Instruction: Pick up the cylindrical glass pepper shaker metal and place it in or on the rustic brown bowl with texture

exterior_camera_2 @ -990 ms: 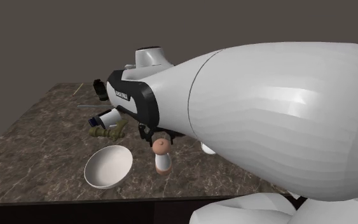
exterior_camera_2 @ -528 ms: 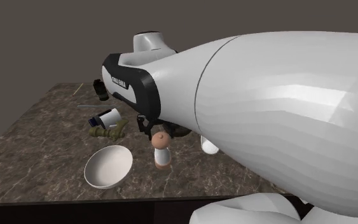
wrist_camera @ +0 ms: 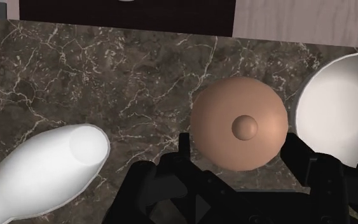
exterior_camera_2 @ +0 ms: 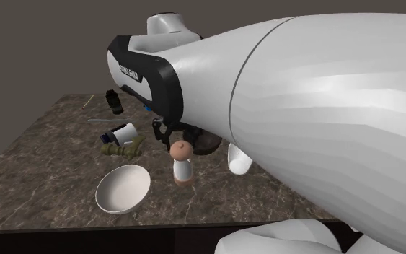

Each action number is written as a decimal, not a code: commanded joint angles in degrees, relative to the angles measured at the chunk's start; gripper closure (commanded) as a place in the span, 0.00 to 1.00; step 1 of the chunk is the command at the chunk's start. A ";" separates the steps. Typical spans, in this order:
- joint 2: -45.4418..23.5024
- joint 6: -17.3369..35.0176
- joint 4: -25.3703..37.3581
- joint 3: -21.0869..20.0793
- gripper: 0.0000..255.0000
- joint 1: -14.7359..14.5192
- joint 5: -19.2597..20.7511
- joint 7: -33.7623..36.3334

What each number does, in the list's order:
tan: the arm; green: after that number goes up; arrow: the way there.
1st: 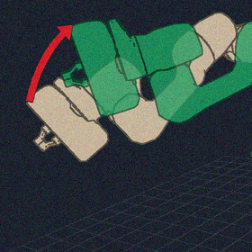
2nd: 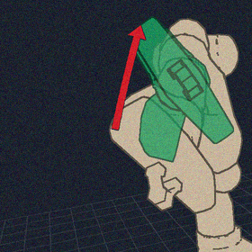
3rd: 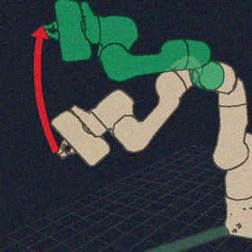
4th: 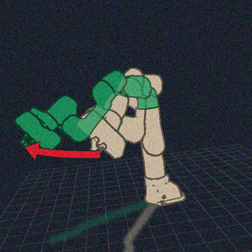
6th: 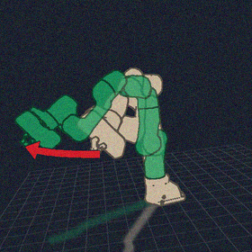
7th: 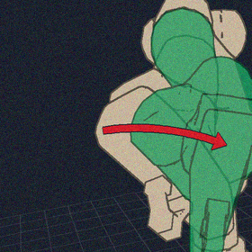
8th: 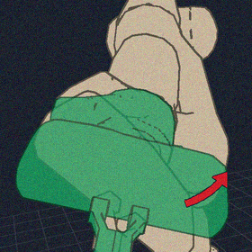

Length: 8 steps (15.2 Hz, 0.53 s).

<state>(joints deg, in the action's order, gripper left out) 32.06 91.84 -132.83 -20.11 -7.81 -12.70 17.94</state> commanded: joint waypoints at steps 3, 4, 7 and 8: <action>-0.07 -3.03 3.08 0.40 1.00 0.12 0.31 0.26; -0.12 -3.78 3.87 0.50 1.00 0.16 0.39 0.31; -0.34 -6.01 6.32 0.80 1.00 0.28 0.64 0.48; -0.43 -6.75 7.16 0.89 1.00 0.32 0.72 0.54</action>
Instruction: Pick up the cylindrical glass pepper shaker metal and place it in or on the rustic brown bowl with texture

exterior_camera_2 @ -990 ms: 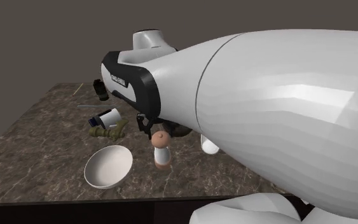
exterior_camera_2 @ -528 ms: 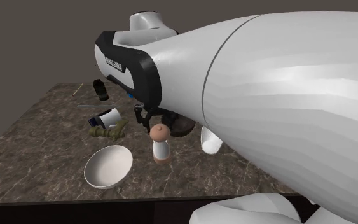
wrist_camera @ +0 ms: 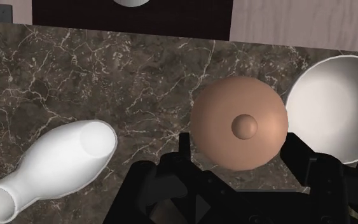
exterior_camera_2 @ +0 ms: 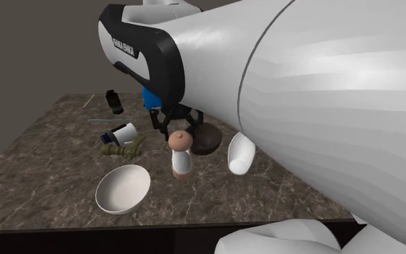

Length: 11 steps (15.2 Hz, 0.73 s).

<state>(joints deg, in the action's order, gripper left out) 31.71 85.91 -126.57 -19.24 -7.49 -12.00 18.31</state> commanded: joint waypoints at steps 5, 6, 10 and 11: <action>-0.76 -4.51 5.26 0.43 1.00 0.21 0.40 0.52; -0.94 -5.25 6.16 0.51 1.00 0.25 0.48 0.59; -6.29 -6.11 12.03 1.65 1.00 1.81 2.79 -1.09; -8.10 -6.38 14.01 1.98 1.00 2.28 3.51 -1.62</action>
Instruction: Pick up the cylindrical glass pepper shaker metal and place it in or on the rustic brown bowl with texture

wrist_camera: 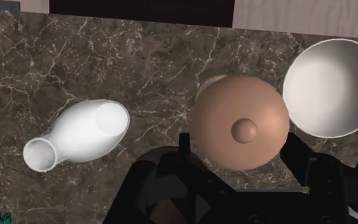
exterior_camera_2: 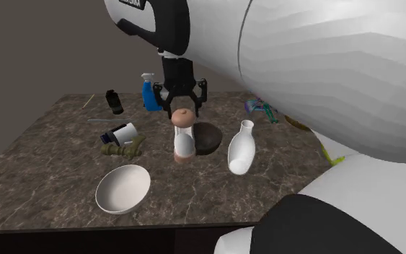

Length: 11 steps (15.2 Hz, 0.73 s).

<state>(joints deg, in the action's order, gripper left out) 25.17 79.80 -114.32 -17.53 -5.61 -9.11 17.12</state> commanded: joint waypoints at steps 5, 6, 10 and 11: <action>-11.07 -2.37 12.88 1.59 1.00 2.42 4.02 -2.71; -13.08 -2.97 15.39 1.80 1.00 2.75 4.67 -3.11; -21.68 -6.07 26.74 2.46 1.00 3.77 7.27 -4.54; -24.01 -7.06 29.98 2.57 1.00 3.95 7.94 -4.86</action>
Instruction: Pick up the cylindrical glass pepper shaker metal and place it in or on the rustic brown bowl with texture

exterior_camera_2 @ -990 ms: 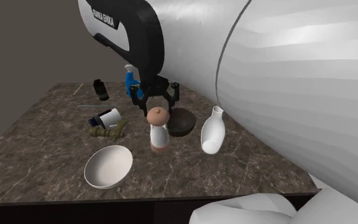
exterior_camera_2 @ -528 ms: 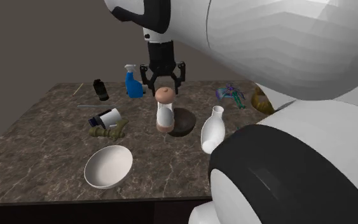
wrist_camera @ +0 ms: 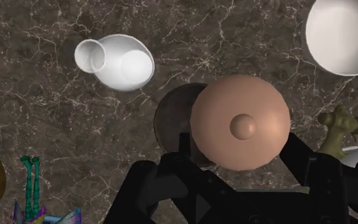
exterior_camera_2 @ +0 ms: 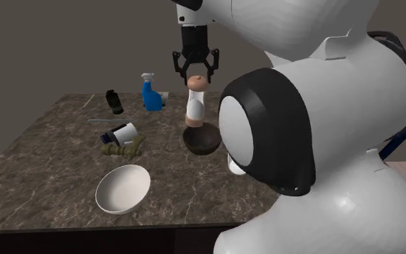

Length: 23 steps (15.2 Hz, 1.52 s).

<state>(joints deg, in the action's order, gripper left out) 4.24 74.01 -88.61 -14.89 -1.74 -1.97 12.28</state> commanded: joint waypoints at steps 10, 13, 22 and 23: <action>-10.98 -0.77 11.40 0.59 1.00 0.70 3.08 -1.69; -9.92 1.96 7.64 0.68 1.00 0.88 2.84 -1.87; -7.87 9.61 -1.99 0.86 1.00 1.19 2.40 -2.24; -7.73 10.42 -2.94 0.88 1.00 1.21 2.37 -2.27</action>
<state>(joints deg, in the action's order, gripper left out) -3.64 83.56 -90.57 -14.07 -0.60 0.41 10.14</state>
